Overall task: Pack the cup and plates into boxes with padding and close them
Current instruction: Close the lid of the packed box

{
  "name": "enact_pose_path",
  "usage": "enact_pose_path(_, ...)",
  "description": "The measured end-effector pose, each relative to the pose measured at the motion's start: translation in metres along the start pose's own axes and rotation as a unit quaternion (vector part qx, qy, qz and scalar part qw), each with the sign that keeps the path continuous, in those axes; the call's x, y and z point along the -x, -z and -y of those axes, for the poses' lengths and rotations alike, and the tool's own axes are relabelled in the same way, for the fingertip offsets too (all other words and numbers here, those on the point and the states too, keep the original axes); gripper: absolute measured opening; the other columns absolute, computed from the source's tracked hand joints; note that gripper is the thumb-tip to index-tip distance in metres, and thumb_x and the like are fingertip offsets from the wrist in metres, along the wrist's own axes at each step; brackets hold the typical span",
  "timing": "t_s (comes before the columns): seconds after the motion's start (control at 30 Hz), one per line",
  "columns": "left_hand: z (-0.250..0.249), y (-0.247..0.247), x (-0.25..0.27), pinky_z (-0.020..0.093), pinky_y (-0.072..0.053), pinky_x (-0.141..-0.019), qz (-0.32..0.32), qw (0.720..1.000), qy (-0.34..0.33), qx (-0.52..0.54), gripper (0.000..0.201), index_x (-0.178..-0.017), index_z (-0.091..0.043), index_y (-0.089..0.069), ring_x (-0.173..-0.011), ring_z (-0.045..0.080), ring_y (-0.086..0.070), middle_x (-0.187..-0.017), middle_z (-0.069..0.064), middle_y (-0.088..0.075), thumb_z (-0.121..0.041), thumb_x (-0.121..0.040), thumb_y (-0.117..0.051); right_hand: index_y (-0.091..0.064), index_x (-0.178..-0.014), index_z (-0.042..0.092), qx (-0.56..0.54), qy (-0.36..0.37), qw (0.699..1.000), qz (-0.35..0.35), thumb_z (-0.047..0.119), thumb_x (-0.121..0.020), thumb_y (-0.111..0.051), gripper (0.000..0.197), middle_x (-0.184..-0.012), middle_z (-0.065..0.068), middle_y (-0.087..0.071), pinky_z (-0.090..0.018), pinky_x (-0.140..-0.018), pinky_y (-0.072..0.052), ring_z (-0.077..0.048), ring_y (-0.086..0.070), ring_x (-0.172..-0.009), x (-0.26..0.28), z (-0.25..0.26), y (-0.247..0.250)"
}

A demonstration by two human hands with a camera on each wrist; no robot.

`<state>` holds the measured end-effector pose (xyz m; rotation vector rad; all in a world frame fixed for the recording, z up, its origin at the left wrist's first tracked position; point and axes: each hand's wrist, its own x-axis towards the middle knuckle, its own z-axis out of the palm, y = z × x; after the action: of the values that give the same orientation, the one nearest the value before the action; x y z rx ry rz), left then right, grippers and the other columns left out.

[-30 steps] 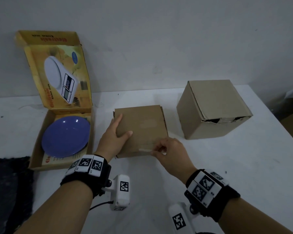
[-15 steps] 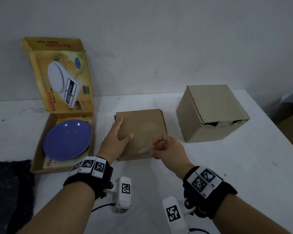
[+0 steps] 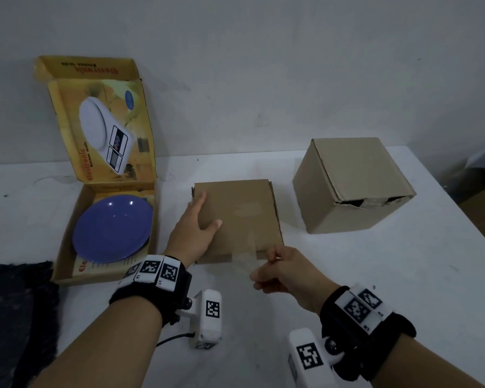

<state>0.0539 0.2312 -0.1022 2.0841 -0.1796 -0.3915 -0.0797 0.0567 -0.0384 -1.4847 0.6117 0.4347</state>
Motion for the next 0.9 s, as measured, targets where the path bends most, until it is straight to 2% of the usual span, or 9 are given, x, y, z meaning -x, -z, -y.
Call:
enact_pose_path(0.1,0.0,-0.001,0.0,0.046,-0.031,-0.113,0.002,1.0,-0.004,-0.006,0.073,-0.147,-0.045,-0.015,-0.142,0.017,-0.027,-0.157,-0.006,-0.022,-0.043,-0.089,-0.059,-0.035,-0.071,0.015,0.022,-0.034,0.998,-0.039,-0.009,-0.071,-0.073,0.045,-0.072,-0.017,-0.06,-0.029,-0.055,-0.054,-0.023,-0.066,-0.056,-0.003,-0.012,-0.001)
enact_pose_path(0.17,0.0,-0.001,0.001,0.046,-0.032,-0.112,0.007,1.0,-0.003,-0.007,0.074,-0.147,-0.046,-0.014,-0.141,0.018,-0.029,-0.157,-0.005,-0.023,-0.044,-0.089,-0.058,-0.042,-0.074,0.011,0.019,-0.037,0.997,-0.064,-0.009,-0.072,-0.073,0.037,-0.075,-0.02,-0.061,-0.033,-0.061,-0.054,-0.024,-0.066,-0.057,-0.007,-0.019,-0.005)
enact_pose_path(0.23,0.0,0.0,0.0,0.045,-0.034,-0.111,0.008,1.0,-0.001,-0.005,0.074,-0.147,-0.046,-0.014,-0.139,0.018,-0.032,-0.156,-0.005,-0.025,-0.045,-0.089,-0.058,-0.055,-0.092,0.001,-0.002,-0.038,0.997,-0.068,-0.009,-0.073,-0.07,0.025,-0.08,-0.021,-0.064,-0.034,-0.066,-0.055,-0.025,-0.065,-0.063,-0.01,-0.021,-0.011)
enact_pose_path(0.3,0.0,0.001,0.0,0.046,-0.034,-0.111,0.01,1.0,0.001,-0.007,0.073,-0.147,-0.047,-0.014,-0.139,0.019,-0.033,-0.156,-0.005,-0.025,-0.045,-0.089,-0.058,-0.061,-0.104,-0.002,-0.033,-0.036,0.997,-0.052,-0.007,-0.075,-0.067,0.03,-0.082,-0.019,-0.064,-0.029,-0.066,-0.055,-0.024,-0.063,-0.069,-0.013,-0.022,-0.014)
enact_pose_path(0.4,0.0,0.0,0.0,0.046,-0.035,-0.11,0.014,1.0,0.003,-0.008,0.073,-0.147,-0.047,-0.013,-0.138,0.019,-0.034,-0.156,-0.005,-0.025,-0.045,-0.089,-0.058,-0.066,-0.086,0.004,-0.052,-0.029,0.997,-0.04,0.007,-0.079,-0.072,0.01,-0.074,-0.01,-0.062,-0.024,-0.06,-0.052,-0.02,-0.061,-0.066,-0.014,-0.022,-0.017)
enact_pose_path(0.47,0.0,0.0,0.0,0.046,-0.036,-0.11,0.013,1.0,0.003,-0.008,0.073,-0.147,-0.048,-0.013,-0.138,0.019,-0.035,-0.156,-0.006,-0.025,-0.046,-0.089,-0.058,-0.066,-0.077,0.007,-0.03,-0.03,0.998,-0.053,0.015,-0.079,-0.075,0.013,-0.068,-0.007,-0.062,-0.022,-0.057,-0.052,-0.017,-0.06,-0.061,-0.016,-0.026,-0.018)
enact_pose_path(0.7,-0.002,-0.002,0.004,0.046,-0.037,-0.108,0.002,1.0,0.006,-0.014,0.07,-0.146,-0.05,-0.013,-0.135,0.019,-0.038,-0.155,-0.008,-0.027,-0.048,-0.089,-0.055,-0.064,-0.076,0.003,0.062,0.0,0.993,-0.102,0.023,-0.084,-0.071,0.022,-0.063,-0.009,-0.06,-0.03,-0.061,-0.052,-0.018,-0.056,-0.054,-0.036,-0.023,-0.023)
enact_pose_path(0.83,0.003,-0.002,0.007,0.048,-0.038,-0.106,-0.002,0.996,-0.027,-0.084,0.067,-0.145,-0.053,-0.007,-0.137,0.019,-0.035,-0.157,-0.008,-0.022,-0.059,-0.09,-0.045,-0.063,-0.058,0.014,0.174,-0.022,0.973,-0.148,0.056,-0.069,-0.073,0.045,-0.06,-0.005,-0.066,-0.03,-0.065,-0.058,-0.017,-0.063,-0.054,-0.042,-0.031,-0.014)
enact_pose_path(0.9,0.005,-0.001,0.006,0.047,-0.039,-0.106,0.008,0.994,-0.042,-0.104,0.067,-0.145,-0.051,-0.005,-0.139,0.02,-0.034,-0.158,-0.007,-0.018,-0.061,-0.09,-0.042,-0.064,-0.067,0.02,0.23,-0.029,0.957,-0.177,0.071,-0.058,-0.069,0.052,-0.066,0.002,-0.068,-0.026,-0.06,-0.056,-0.014,-0.066,-0.06,-0.042,-0.03,-0.008)
